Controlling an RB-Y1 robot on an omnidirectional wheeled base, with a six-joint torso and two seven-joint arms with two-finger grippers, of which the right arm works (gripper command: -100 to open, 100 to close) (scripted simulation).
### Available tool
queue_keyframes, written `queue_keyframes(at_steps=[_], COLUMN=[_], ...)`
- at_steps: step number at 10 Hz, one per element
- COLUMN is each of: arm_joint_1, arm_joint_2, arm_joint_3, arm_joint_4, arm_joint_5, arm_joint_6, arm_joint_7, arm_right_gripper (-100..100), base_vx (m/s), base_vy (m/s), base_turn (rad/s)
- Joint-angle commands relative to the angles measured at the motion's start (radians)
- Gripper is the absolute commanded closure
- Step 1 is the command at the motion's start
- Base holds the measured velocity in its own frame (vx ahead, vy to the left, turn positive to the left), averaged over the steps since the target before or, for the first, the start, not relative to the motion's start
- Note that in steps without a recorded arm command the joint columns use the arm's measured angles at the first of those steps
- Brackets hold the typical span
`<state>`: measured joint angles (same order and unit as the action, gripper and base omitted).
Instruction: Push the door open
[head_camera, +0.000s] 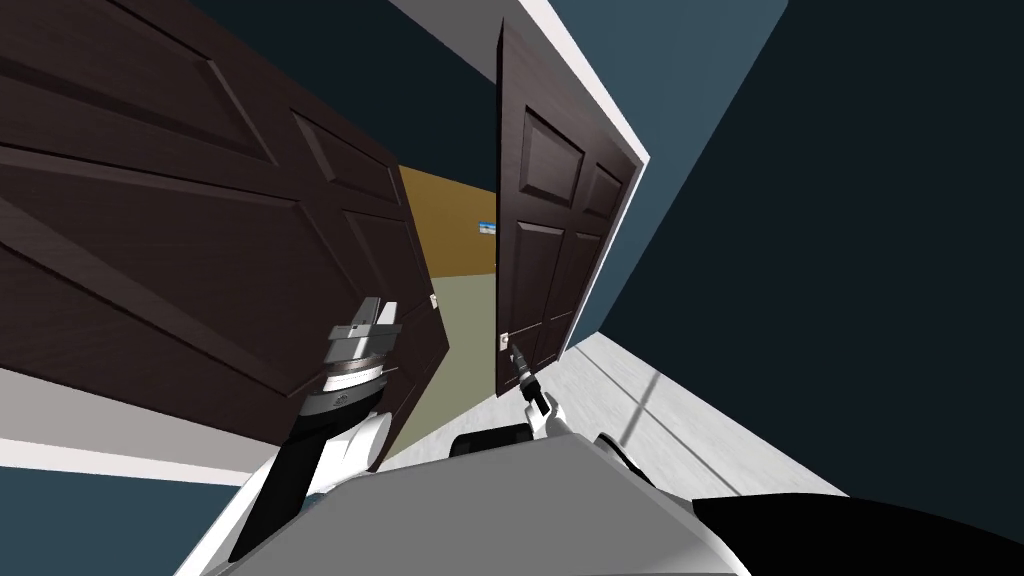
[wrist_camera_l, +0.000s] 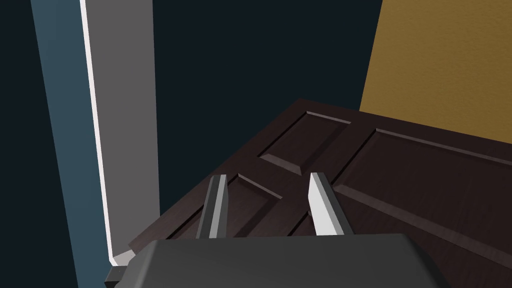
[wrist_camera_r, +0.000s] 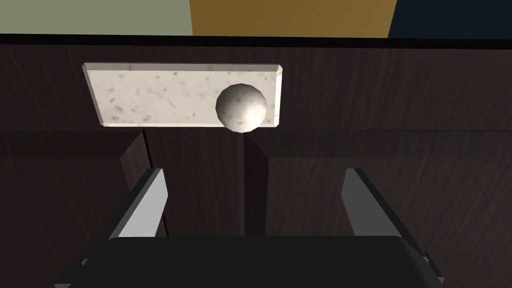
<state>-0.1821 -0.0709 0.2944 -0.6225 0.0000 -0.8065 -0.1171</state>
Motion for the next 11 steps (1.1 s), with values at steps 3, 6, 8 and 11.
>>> queue_keyframes(at_steps=[3,6,8,11], arm_joint_1=[-0.004,-0.005,-0.005,-0.005], arm_joint_2=[0.007,0.009,0.009,0.009], arm_joint_3=[-0.01,-0.011,-0.011,-0.011], arm_joint_4=[0.009,0.01,0.01,0.01], arm_joint_5=[-0.003,-0.004,-0.004,-0.004], arm_joint_6=[-0.001,-0.001,-0.001,-0.001], arm_joint_7=[0.006,0.007,0.007,0.007], arm_right_gripper=[-100,100,100,100], base_vx=[0.213,0.085,-0.023,-0.006], base_vy=[0.084,0.024,-0.008,-0.002], base_turn=[0.029,0.008,0.008,-0.002])
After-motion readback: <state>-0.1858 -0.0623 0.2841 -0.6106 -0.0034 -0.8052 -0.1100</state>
